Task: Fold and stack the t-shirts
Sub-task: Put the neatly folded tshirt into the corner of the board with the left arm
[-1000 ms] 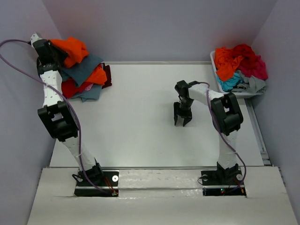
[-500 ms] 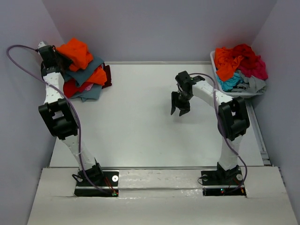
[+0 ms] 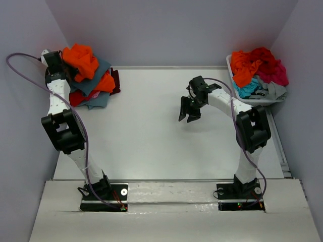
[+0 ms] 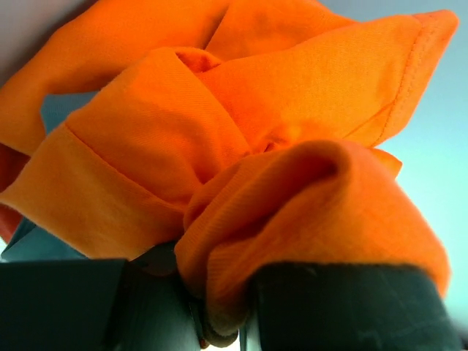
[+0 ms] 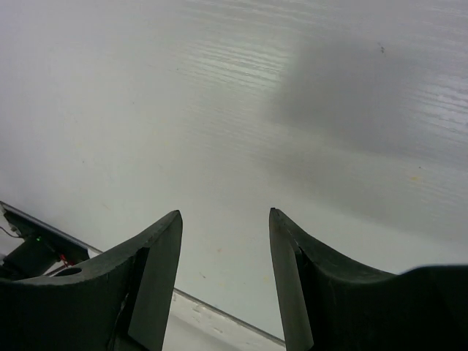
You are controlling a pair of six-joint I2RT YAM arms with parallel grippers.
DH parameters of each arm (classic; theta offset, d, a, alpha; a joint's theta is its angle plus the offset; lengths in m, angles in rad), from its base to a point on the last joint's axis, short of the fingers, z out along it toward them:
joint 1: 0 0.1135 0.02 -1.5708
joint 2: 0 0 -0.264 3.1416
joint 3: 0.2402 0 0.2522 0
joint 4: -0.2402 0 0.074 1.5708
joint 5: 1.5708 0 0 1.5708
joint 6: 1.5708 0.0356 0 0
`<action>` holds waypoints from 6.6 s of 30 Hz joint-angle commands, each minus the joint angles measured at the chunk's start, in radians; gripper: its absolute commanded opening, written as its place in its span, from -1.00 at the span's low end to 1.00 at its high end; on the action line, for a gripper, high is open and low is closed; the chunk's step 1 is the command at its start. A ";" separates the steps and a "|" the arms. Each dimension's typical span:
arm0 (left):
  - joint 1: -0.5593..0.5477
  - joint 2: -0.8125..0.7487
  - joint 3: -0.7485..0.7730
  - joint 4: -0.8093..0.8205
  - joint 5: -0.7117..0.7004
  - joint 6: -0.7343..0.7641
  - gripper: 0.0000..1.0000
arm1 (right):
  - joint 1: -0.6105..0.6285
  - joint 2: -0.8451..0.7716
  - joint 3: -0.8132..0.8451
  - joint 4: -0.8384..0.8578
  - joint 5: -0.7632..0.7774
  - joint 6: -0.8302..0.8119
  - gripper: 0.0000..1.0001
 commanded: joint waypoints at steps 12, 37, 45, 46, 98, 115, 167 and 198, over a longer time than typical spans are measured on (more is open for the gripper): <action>0.007 0.013 0.285 -0.181 0.008 0.063 -0.89 | 0.008 0.137 0.372 -0.028 -0.150 -0.038 0.15; -0.022 0.128 0.414 -0.371 -0.117 0.050 -0.89 | 0.065 0.389 0.835 -0.038 -0.279 0.036 0.19; -0.022 0.133 0.371 -0.417 -0.216 0.066 -0.89 | 0.054 0.324 0.729 -0.081 -0.121 0.002 0.19; -0.022 0.128 0.360 -0.415 -0.216 0.066 -0.89 | 0.054 0.321 0.726 -0.089 -0.100 0.003 0.19; -0.024 -0.214 0.127 -0.431 -0.024 0.188 0.98 | -0.090 0.212 0.539 -0.068 -0.018 0.006 0.19; -0.125 -0.163 0.102 -0.463 0.107 0.238 0.98 | -0.090 0.203 0.516 -0.055 -0.028 0.023 0.18; -0.125 -0.191 0.093 -0.138 -0.182 0.231 -0.89 | -0.090 0.154 0.409 -0.066 0.023 0.009 0.08; -0.125 -0.027 0.200 0.109 -0.212 0.261 -0.89 | -0.052 -0.018 0.090 -0.031 0.064 -0.006 0.08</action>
